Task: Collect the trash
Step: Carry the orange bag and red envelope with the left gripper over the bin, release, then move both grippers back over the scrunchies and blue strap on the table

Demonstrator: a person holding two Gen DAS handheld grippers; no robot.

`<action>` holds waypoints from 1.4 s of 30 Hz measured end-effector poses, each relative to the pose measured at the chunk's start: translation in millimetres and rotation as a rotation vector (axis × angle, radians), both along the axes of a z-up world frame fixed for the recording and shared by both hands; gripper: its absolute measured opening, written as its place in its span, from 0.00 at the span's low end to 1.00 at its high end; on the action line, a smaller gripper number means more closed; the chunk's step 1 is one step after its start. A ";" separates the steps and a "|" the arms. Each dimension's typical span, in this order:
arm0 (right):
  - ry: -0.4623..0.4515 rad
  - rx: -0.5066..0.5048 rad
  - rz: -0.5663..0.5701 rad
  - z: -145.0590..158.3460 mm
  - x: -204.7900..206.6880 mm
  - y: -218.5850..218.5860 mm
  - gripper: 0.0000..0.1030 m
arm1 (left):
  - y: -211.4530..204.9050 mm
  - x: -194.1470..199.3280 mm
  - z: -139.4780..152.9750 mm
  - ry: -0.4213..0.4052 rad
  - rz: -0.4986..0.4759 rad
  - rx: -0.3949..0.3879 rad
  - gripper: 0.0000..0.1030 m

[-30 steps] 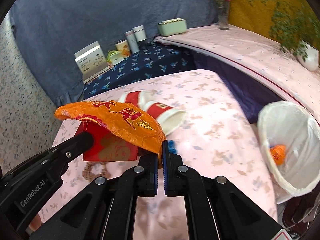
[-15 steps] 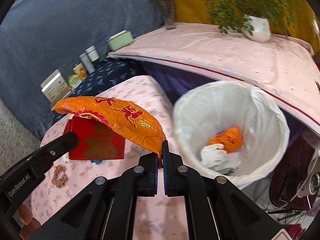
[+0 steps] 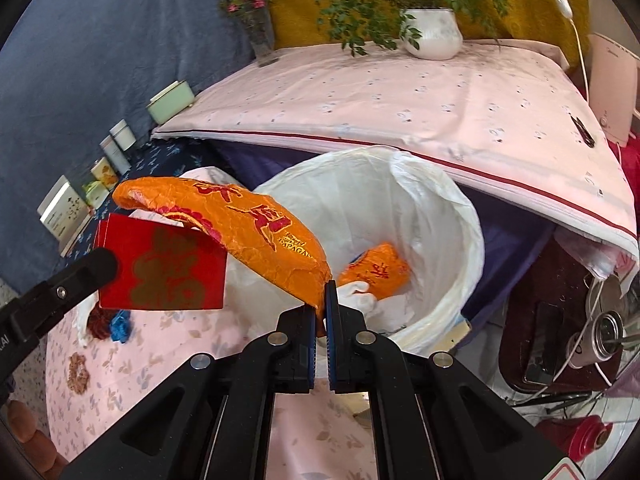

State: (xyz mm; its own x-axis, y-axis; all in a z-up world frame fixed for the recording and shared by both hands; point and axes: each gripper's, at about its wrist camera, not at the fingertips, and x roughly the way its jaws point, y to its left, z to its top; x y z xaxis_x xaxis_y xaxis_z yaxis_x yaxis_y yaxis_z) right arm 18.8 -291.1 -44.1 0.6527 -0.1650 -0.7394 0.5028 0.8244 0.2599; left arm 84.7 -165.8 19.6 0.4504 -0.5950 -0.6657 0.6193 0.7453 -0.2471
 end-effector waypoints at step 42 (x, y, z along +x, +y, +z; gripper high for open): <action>0.024 0.008 -0.005 -7.3 8.0 1.7 0.44 | 13.6 21.9 -23.0 -0.022 0.175 0.062 0.59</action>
State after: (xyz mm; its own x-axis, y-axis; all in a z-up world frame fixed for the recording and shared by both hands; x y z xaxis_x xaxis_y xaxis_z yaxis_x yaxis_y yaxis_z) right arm 26.8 -289.4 -51.3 0.6343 -0.1621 -0.7559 0.5127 0.8200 0.2544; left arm 106.6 -152.2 -3.4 0.5582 -0.4640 -0.6878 0.4834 0.8556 -0.1849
